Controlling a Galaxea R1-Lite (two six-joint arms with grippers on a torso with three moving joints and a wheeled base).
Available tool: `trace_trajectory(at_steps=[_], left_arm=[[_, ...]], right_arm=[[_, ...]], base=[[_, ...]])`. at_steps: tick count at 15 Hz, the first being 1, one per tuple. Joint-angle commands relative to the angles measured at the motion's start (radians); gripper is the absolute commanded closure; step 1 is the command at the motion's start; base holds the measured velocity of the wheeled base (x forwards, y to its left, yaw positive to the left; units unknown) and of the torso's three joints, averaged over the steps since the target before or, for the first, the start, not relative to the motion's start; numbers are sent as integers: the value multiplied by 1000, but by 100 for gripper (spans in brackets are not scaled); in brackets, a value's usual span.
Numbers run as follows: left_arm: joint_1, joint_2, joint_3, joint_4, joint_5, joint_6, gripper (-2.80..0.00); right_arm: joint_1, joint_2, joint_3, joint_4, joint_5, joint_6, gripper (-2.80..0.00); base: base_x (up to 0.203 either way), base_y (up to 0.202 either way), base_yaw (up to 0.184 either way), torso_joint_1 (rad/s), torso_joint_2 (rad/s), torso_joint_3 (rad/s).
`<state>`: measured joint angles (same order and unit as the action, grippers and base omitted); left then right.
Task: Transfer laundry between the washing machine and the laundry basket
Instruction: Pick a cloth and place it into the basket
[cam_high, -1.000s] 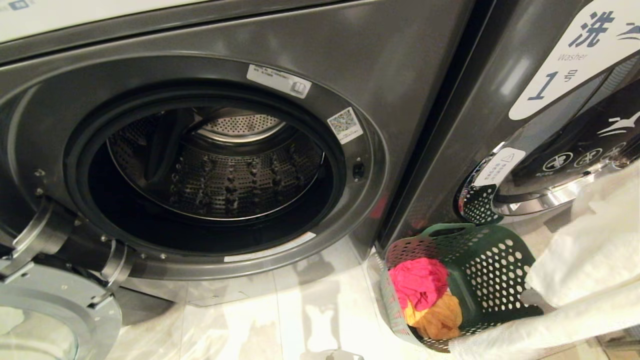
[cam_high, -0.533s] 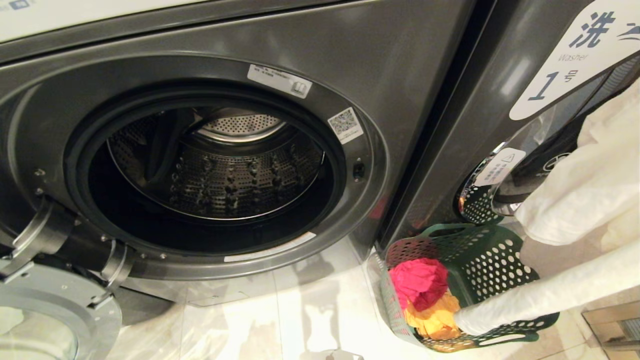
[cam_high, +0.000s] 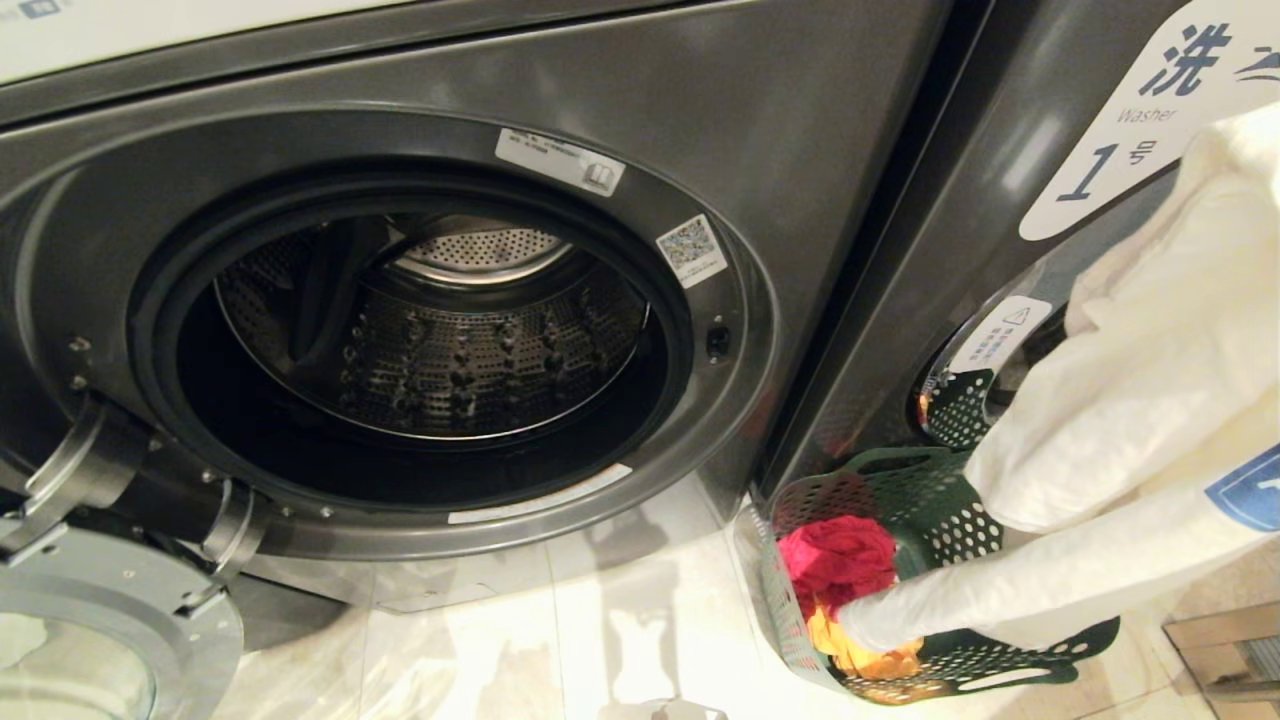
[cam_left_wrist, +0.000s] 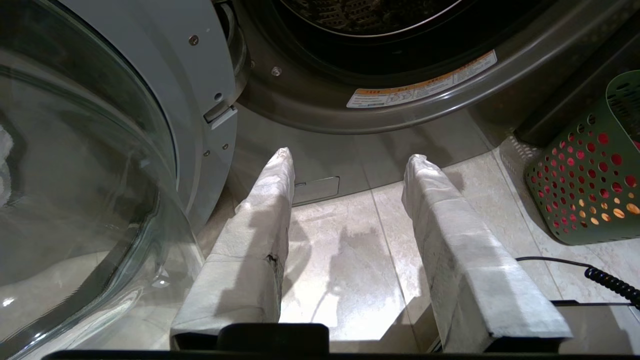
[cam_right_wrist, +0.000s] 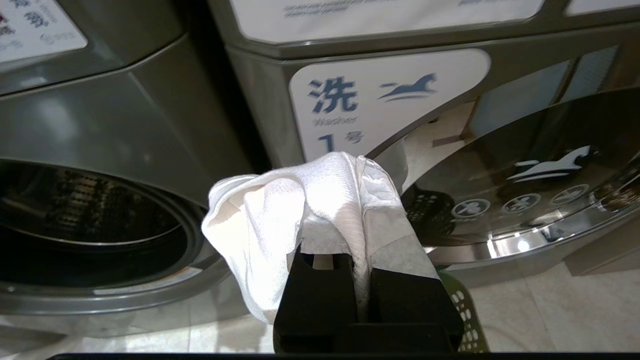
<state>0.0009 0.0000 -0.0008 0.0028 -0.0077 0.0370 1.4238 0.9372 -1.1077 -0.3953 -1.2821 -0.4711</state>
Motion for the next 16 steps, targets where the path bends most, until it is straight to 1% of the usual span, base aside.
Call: trace_trajectory(at_steps=[1, 3, 4, 5, 6, 7, 9, 10, 11, 13, 16], left_arm=[[1, 0, 0, 0, 0, 1, 0], [1, 1, -1, 0, 0, 1, 0], [1, 0, 1, 0, 0, 0, 0], [1, 0, 1, 0, 0, 1, 0], [1, 0, -1, 0, 0, 1, 0], [1, 0, 1, 0, 0, 1, 0], [1, 0, 1, 0, 0, 1, 0], [1, 1, 1, 0, 0, 1, 0], [1, 0, 1, 0, 0, 0, 0], [1, 0, 0, 0, 0, 1, 0], [1, 0, 1, 0, 0, 0, 0]], right_arm=[[-1, 47, 24, 1, -5, 35, 0], [-9, 75, 21, 26, 12, 39, 0], [-19, 80, 21, 55, 62, 44, 0], [-45, 78, 22, 115, 123, 54, 0], [-86, 74, 20, 202, 197, 79, 0], [-133, 70, 16, 287, 269, 134, 0], [-235, 67, -5, 446, 372, 260, 0], [-285, 65, -21, 507, 418, 312, 0], [-334, 65, -38, 545, 460, 345, 0], [-447, 65, -60, 573, 531, 366, 0], [-648, 67, -83, 577, 655, 373, 0]], base=[[0, 0, 0, 0, 0, 0], [0, 0, 0, 0, 0, 0], [0, 0, 0, 0, 0, 0], [0, 0, 0, 0, 0, 0], [0, 0, 0, 0, 0, 0], [0, 0, 0, 0, 0, 0], [0, 0, 0, 0, 0, 0], [0, 0, 0, 0, 0, 0], [0, 0, 0, 0, 0, 0], [0, 0, 0, 0, 0, 0], [0, 0, 0, 0, 0, 0]])
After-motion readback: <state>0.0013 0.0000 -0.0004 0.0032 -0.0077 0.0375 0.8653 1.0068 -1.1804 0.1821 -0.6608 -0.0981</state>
